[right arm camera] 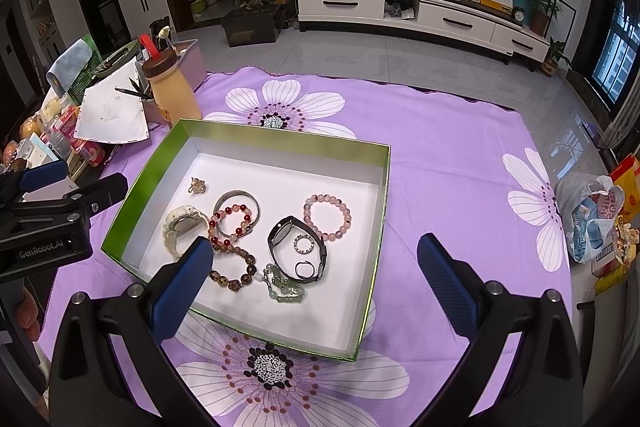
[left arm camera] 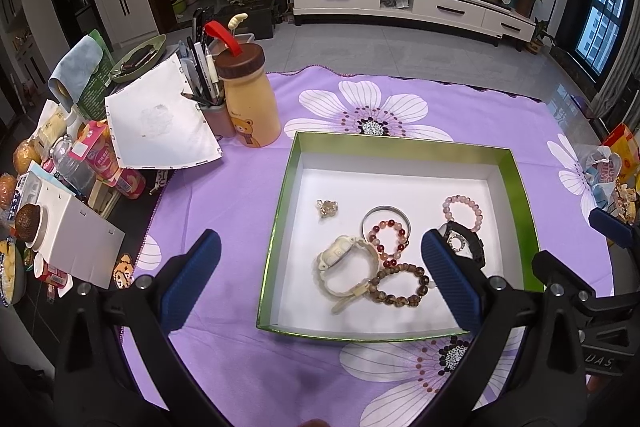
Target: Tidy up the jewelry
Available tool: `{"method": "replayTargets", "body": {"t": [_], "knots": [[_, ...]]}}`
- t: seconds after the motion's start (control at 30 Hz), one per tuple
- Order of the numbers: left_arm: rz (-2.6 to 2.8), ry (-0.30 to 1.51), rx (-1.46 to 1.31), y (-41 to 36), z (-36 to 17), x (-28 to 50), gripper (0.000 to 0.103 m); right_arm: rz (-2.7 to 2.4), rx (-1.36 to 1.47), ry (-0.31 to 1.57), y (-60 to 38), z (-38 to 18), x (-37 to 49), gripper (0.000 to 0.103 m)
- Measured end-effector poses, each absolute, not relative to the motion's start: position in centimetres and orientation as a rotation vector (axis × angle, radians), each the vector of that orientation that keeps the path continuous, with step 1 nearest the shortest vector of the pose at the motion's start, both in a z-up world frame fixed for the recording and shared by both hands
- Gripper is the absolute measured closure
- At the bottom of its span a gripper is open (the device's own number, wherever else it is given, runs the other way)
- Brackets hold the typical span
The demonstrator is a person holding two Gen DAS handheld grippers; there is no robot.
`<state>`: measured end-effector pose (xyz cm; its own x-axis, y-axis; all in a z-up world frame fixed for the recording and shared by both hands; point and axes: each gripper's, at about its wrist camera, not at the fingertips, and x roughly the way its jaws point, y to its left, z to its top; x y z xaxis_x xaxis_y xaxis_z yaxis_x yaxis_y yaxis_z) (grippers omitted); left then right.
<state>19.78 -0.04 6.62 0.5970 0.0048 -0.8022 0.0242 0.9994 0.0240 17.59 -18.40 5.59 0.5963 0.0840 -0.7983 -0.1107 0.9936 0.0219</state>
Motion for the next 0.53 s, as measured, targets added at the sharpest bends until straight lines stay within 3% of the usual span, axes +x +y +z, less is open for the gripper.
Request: {"method": "replayTargets", "body": {"t": [0.53], "knots": [[0.0, 0.933, 0.035, 0.4, 6.64, 19.84, 0.002, 0.114, -0.03, 0.925, -18.34, 5.45, 17.67, 0.001]]}}
